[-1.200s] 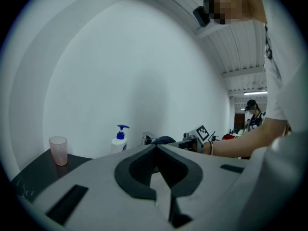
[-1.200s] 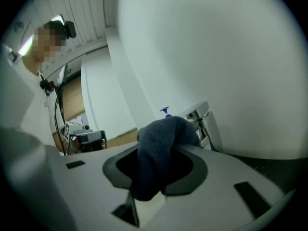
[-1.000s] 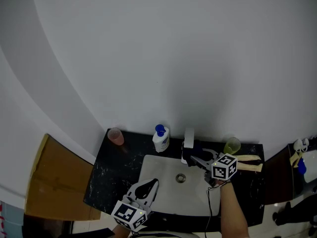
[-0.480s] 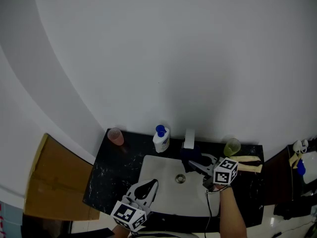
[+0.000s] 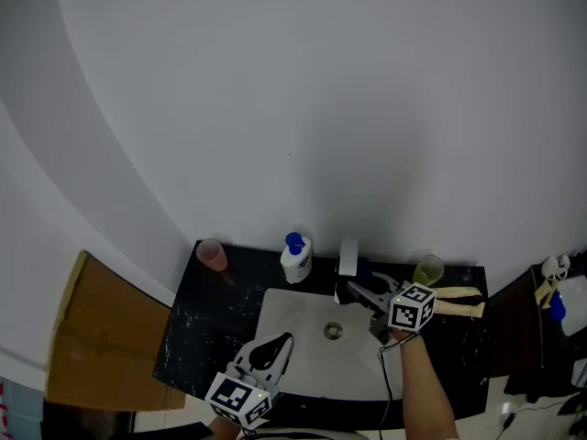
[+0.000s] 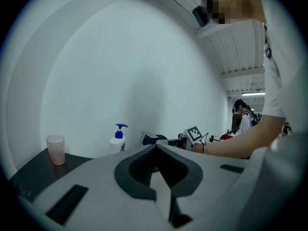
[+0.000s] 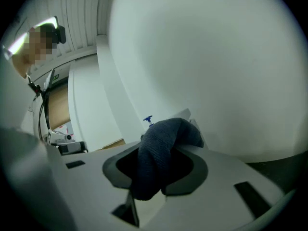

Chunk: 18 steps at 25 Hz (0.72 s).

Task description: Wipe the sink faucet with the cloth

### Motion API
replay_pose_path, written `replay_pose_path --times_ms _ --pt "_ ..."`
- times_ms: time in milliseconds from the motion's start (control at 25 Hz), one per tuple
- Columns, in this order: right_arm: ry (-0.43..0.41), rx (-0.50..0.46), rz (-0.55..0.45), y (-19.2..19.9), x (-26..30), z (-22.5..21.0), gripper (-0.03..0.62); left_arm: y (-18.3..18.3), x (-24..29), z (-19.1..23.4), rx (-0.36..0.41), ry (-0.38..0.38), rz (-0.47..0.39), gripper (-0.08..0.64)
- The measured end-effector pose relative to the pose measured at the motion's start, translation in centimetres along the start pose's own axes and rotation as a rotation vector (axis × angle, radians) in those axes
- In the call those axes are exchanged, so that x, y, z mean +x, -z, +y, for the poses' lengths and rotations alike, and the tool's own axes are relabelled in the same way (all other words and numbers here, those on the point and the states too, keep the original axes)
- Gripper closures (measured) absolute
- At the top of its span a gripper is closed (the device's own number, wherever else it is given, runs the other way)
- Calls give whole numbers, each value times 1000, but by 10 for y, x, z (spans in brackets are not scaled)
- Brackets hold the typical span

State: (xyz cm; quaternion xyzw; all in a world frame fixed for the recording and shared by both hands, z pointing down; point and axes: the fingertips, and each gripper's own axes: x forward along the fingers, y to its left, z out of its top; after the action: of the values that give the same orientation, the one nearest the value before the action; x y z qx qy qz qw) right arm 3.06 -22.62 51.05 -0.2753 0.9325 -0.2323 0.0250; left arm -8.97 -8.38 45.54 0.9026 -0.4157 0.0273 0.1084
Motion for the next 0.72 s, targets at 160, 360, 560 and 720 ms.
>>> replay_pose_path --times_ms 160,360,560,720 --pt "-96 10 7 11 -16 28 466 -6 3 0 0 -2 0 558" --pt "15 1 14 14 -12 1 466 -4 2 2 -5 -2 3 558" --pt "58 -12 -10 -2 5 -17 466 1 1 3 -8 0 5 558" --pt "-35 -24 20 6 -3 11 466 0 1 5 -8 0 5 558"
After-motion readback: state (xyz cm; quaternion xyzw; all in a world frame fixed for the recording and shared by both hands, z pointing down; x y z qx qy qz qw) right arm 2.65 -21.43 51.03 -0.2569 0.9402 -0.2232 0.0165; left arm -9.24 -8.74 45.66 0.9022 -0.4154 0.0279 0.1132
